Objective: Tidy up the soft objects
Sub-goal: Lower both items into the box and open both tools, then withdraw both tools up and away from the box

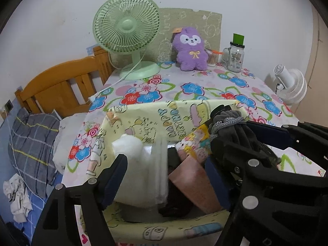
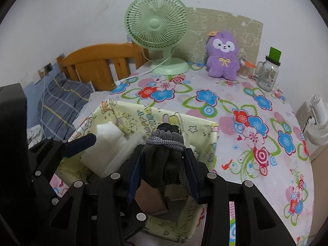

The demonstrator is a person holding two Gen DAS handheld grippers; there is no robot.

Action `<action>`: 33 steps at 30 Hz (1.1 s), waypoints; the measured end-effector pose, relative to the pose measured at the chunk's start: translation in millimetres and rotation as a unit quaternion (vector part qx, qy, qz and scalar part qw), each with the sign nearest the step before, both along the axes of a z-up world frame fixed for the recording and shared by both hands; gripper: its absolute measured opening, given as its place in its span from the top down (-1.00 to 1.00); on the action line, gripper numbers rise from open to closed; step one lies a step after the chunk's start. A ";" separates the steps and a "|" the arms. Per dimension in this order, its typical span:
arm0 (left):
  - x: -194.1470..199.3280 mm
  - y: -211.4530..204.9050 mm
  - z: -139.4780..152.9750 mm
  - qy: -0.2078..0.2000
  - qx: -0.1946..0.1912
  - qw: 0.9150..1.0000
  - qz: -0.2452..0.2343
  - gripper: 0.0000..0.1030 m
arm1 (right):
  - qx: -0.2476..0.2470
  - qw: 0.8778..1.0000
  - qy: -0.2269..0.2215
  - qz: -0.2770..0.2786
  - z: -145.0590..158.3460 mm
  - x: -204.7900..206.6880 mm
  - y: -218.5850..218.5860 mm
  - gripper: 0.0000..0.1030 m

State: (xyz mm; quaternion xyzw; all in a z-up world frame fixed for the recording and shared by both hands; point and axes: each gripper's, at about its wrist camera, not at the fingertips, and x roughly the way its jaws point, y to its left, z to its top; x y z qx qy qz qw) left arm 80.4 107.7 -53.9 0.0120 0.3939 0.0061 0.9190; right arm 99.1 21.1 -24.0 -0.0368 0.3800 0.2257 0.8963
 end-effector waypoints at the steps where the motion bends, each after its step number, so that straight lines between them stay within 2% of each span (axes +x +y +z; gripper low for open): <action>1: -0.4 0.9 -1.0 0.002 0.000 1.000 0.001 -0.56 | 0.000 1.000 0.002 0.001 -0.9 -0.1 1.6 0.13; 5: -0.6 2.5 -5.5 0.013 0.000 1.000 0.001 -0.57 | -0.001 1.000 0.016 0.002 -5.6 1.3 3.9 0.10; 8: -3.1 3.1 -7.1 0.014 0.001 1.000 0.002 -0.57 | -0.002 1.000 0.022 0.000 -8.2 0.9 4.6 0.00; 10: -5.5 3.0 -7.1 0.013 0.002 1.000 0.002 -0.61 | -0.004 1.000 0.022 -0.009 -8.8 0.3 3.9 -0.24; 12: -7.2 2.8 -6.7 0.011 0.003 1.000 0.003 -0.62 | -0.017 1.000 0.011 -0.022 -7.2 -1.1 4.0 -0.40; 16: -10.6 -2.5 -4.8 0.008 0.002 1.000 -0.002 -0.66 | -0.045 0.998 -0.023 -0.037 -2.0 -6.5 1.4 -0.53; 22: -14.1 -15.4 2.6 0.001 0.009 1.000 -0.010 -0.68 | -0.040 0.997 -0.032 -0.059 1.2 -9.7 -14.5 -0.65; 33: -19.4 -30.5 15.9 -0.014 0.009 1.000 -0.016 -0.75 | -0.026 0.995 -0.044 -0.085 10.4 -17.3 -39.9 -0.71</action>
